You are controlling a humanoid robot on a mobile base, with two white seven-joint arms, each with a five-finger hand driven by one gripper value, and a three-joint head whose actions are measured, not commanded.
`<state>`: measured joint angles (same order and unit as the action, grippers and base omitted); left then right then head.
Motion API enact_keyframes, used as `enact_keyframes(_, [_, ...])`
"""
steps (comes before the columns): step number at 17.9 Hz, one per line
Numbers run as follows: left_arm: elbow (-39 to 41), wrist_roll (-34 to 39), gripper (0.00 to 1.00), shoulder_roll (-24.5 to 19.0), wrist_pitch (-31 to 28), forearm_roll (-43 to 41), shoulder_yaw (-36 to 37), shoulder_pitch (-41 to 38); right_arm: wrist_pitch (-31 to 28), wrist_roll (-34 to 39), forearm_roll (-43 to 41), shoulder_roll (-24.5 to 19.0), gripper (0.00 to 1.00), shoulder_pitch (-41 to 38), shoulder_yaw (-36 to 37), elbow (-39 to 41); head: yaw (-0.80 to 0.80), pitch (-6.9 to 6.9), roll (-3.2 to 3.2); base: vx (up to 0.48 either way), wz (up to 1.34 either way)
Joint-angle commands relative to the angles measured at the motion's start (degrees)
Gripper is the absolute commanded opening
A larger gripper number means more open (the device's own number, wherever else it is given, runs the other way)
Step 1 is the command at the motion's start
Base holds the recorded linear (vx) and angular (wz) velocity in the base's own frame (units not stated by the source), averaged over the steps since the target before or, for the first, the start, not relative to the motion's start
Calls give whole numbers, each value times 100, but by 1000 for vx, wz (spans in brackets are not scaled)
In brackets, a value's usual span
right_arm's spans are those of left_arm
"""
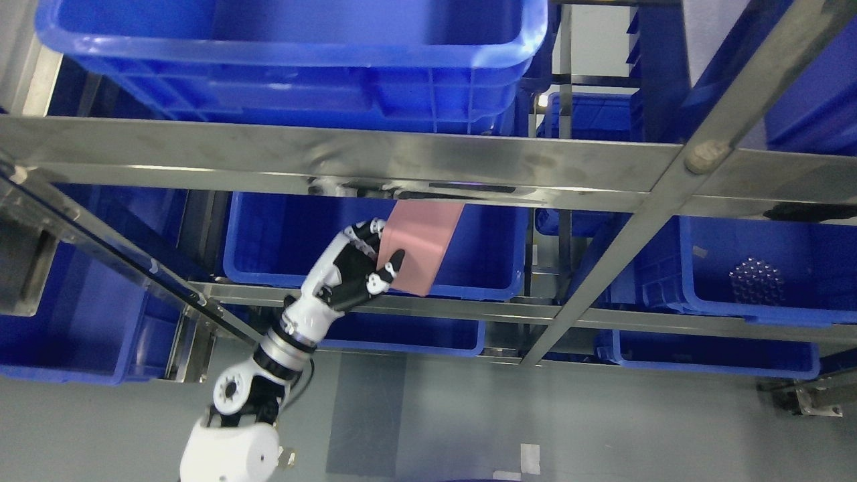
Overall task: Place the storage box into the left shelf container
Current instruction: 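Lower the pink box into the blue bin and release it with the left hand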
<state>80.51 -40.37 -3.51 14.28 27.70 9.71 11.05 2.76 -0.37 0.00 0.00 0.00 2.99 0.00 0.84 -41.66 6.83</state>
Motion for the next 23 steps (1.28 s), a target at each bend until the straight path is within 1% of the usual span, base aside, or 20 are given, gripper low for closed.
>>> enact_keyframes(1, [-2028, -84, 6, -62, 48, -1437, -312, 1336, 5, 19, -123, 100, 100, 27, 0, 100, 0, 0, 0, 59, -152])
enact_keyframes(3, [-2310, -487, 6, -36, 328, -2790, -338, 1540, 14, 28, -123, 100, 100, 27, 0, 100, 0, 0, 0, 38, -102])
enact_keyframes(7, [-2689, -559, 8, 43, 1110, -4900, -373, 1699, 5, 19, -123, 100, 100, 27, 0, 100, 0, 0, 0, 20, -51])
enact_keyframes(9, [-2689, -551, 9, 87, 1305, -5264, -461, 1699, 5, 19, -123, 100, 100, 27, 0, 100, 0, 0, 0, 0, 0])
enact_keyframes(10, [-2689, -542, 10, 140, 1332, -5301, -522, 1716, 14, 28, -123, 100, 100, 27, 0, 100, 0, 0, 0, 0, 0])
enact_keyframes(11, [-2689, -516, 16, 175, 1341, -5310, -575, 1751, 5, 28, -123, 100, 100, 27, 0, 100, 0, 0, 0, 0, 0])
enact_keyframes(12, [-2681, -507, 34, 193, 1349, -5310, -610, 1760, 5, 19, -123, 100, 100, 27, 0, 100, 0, 0, 0, 0, 0])
enact_keyframes(13, [-2654, -489, 55, 210, 1367, -5310, -619, 1778, 5, 19, -123, 100, 100, 27, 0, 100, 0, 0, 0, 0, 0])
enact_keyframes(14, [-2628, -489, 61, 219, 1384, -5275, -646, 1778, 14, 19, -123, 100, 100, 27, 0, 100, 0, 0, 0, 0, 0])
enact_keyframes(15, [-2584, -489, 69, 245, 1385, -5257, -750, 1787, 5, 19, -123, 100, 100, 27, 0, 100, 0, 0, 0, 0, 0])
enact_keyframes(16, [-2514, -489, 75, 251, 1385, -5248, -856, 1787, 5, 28, -123, 100, 100, 27, 0, 100, 0, 0, 0, 0, 0])
enact_keyframes(17, [-2340, -489, 80, 251, 1419, -5231, -1048, 1787, 5, 28, -123, 100, 100, 27, 0, 100, 0, 0, 0, 0, 0])
enact_keyframes(19, [-1988, -350, 82, 251, 1429, -4987, -1322, 1778, 5, 19, -123, 100, 100, 27, 0, 100, 0, 0, 0, 0, 0])
enact_keyframes(21, [-1759, 491, 83, 251, 1350, -4145, -1305, 1655, 14, 19, -123, 100, 100, 27, 0, 100, 0, 0, 0, 0, 0])
enact_keyframes(22, [-1723, 1061, 83, 251, 1219, -3506, -1262, 1550, 5, 28, -123, 100, 100, 27, 0, 100, 0, 0, 0, 0, 0])
enact_keyframes(23, [-1714, 1310, 83, 251, 1131, -3029, -1218, 1462, 5, 19, -123, 100, 100, 27, 0, 100, 0, 0, 0, 0, 0])
